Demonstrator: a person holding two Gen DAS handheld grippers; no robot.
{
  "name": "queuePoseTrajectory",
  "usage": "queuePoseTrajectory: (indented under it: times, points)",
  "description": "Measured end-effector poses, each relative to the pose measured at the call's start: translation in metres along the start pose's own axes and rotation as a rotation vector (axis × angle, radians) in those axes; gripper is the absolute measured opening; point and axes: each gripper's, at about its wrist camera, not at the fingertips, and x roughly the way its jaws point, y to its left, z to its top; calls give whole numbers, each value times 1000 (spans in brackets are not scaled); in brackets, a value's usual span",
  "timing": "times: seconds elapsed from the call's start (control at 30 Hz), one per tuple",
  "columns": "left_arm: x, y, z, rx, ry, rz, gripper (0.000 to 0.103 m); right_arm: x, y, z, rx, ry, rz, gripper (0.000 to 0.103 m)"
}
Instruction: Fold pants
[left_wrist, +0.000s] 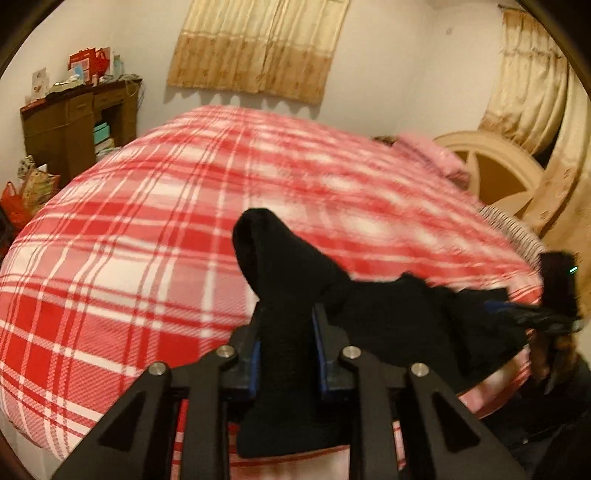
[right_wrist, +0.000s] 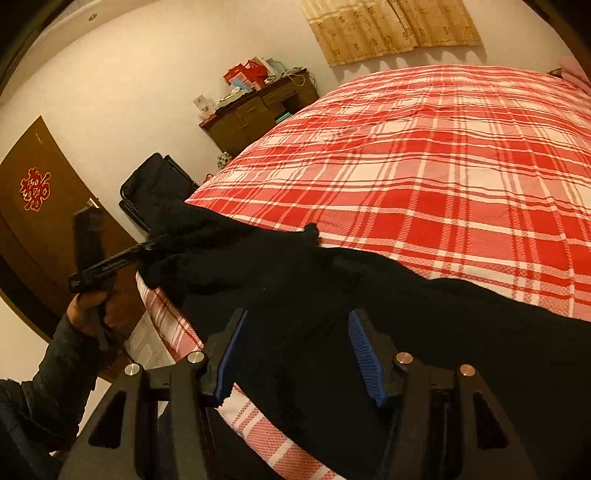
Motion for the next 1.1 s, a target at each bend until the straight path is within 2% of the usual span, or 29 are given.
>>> queuePoseTrajectory:
  times: [0.27,0.33,0.37,0.47,0.6,0.73,0.8,0.93,1.07,1.1]
  points:
    - [-9,-56,25,72,-41,-69,23,-15,-9,-1,23,-38,-21,57]
    - [-8,-76,30,98,-48,-107,23,-22,-13,-2,26,-48,-30,57]
    - [-8,-85,31,108,-50,-127,17,-26,-15,-3,28,-56,-35,57]
    - [-6,-122,38,154,-58,-200,10,-38,-22,-5,41,-76,-51,57]
    - [2,-176,44,225,-52,-320,10,-61,-38,-9,74,-111,-86,57]
    - [11,-202,43,275,-15,-340,10,-82,-53,-16,124,-152,-111,58]
    - [6,-198,44,291,-23,-301,10,-85,-54,-19,128,-158,-87,64]
    - [-10,-163,41,279,-57,-164,10,-70,-45,-22,104,-105,-34,65]
    - [-4,-123,16,253,2,-50,10,-40,-31,-19,120,-13,86,65]
    - [0,-118,9,249,19,-36,11,-31,-26,-19,130,18,141,65]
